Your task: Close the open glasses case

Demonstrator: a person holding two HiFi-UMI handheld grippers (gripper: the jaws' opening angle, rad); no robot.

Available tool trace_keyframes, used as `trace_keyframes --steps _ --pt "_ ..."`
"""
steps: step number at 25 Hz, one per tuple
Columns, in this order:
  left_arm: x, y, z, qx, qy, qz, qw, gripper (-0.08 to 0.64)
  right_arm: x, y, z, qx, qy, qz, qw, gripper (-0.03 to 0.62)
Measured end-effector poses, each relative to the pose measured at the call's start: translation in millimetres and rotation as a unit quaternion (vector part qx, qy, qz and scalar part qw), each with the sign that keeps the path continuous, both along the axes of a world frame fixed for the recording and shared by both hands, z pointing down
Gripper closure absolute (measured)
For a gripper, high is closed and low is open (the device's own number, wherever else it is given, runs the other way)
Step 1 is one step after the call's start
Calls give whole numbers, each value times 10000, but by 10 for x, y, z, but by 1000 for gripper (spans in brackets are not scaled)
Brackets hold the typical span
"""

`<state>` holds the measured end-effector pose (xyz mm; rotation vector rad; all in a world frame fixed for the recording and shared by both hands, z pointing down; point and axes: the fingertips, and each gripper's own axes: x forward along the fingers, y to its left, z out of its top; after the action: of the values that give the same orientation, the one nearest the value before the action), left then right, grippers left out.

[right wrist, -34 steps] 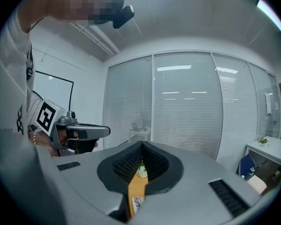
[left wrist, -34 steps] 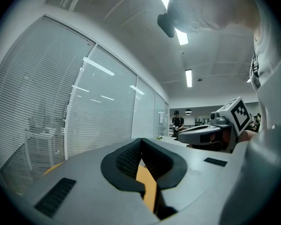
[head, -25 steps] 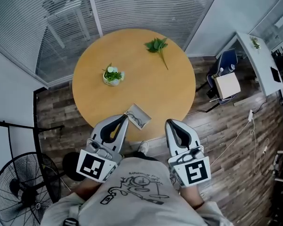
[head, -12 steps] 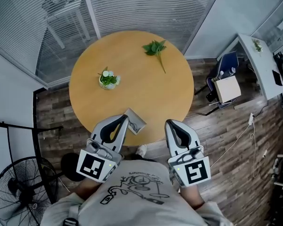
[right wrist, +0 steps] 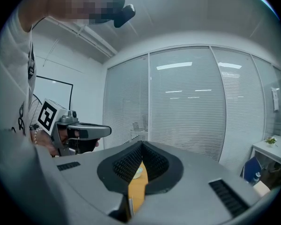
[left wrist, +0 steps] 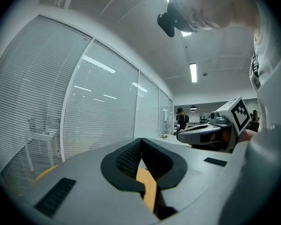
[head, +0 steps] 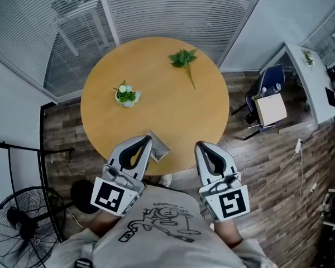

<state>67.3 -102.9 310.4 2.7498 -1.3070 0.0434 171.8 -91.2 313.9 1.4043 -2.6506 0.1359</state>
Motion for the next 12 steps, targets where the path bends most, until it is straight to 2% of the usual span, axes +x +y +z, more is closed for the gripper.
trace_keyframes --steps 4,8,12 --pt "31 -29 2 17 -16 13 10000 540 27 -17 50 -61 23 -36 10000 583" --pt "-27 -85 0 19 -32 20 10000 540 -43 -97 -22 78 -179 51 9998 583" --pt "-133 -168 13 5 -43 65 10000 540 -134 -142 42 -22 -37 54 10000 583"
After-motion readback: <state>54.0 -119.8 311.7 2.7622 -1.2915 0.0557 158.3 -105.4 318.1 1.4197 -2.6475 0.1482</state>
